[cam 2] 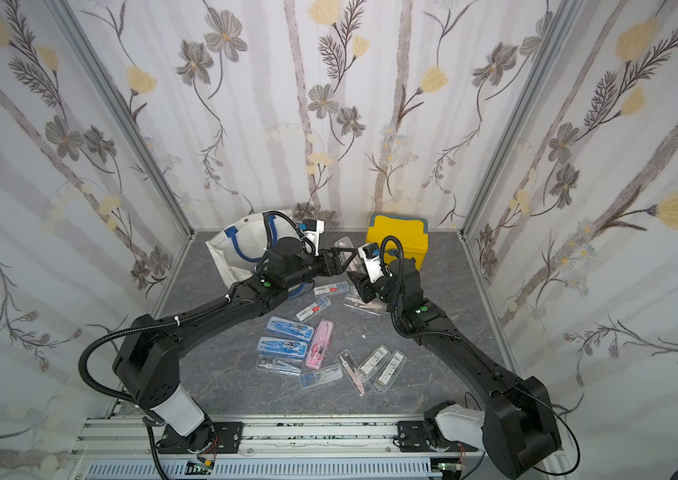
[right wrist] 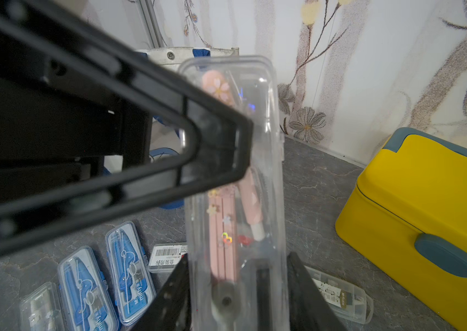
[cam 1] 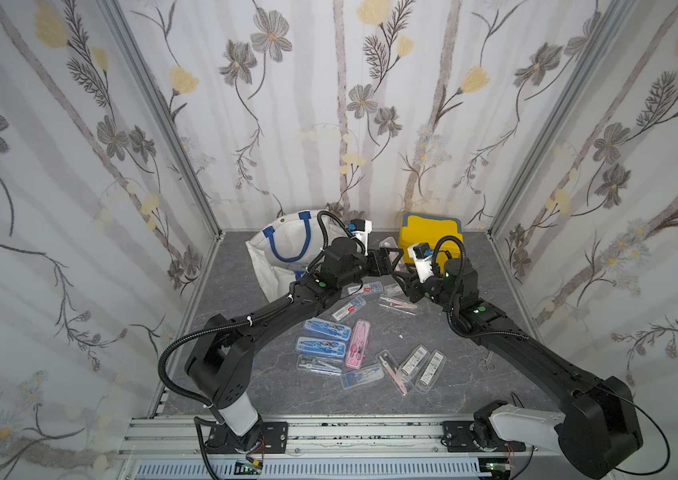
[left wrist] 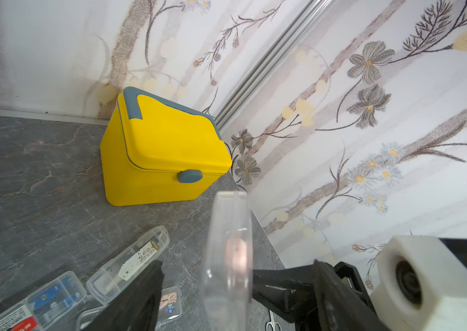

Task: Put the compass set into the canvas bag
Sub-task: Pick up the compass set at the center of the board.

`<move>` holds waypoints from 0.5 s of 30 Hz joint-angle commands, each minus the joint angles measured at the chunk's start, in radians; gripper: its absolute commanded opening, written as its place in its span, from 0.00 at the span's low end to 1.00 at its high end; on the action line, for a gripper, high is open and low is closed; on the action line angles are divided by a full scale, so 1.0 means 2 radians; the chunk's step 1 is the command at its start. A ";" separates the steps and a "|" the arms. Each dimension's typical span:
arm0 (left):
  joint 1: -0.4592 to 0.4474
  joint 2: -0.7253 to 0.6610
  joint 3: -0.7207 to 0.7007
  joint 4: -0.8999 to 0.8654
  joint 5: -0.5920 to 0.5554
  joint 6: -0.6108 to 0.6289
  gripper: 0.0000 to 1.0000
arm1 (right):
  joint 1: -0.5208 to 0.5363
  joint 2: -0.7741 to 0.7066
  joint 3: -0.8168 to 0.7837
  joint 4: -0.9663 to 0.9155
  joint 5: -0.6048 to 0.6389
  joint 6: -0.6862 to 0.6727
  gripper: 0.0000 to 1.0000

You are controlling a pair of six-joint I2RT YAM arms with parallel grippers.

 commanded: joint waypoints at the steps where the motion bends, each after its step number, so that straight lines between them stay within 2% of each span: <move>1: -0.005 0.013 0.022 0.017 0.000 0.001 0.60 | -0.001 -0.005 -0.004 0.029 0.006 0.002 0.40; 11: -0.006 0.029 0.027 0.027 0.016 -0.001 0.12 | 0.000 -0.006 -0.009 0.036 0.006 0.005 0.40; 15: -0.007 0.029 0.025 0.028 0.018 -0.001 0.05 | -0.001 -0.005 -0.010 0.038 0.006 0.006 0.41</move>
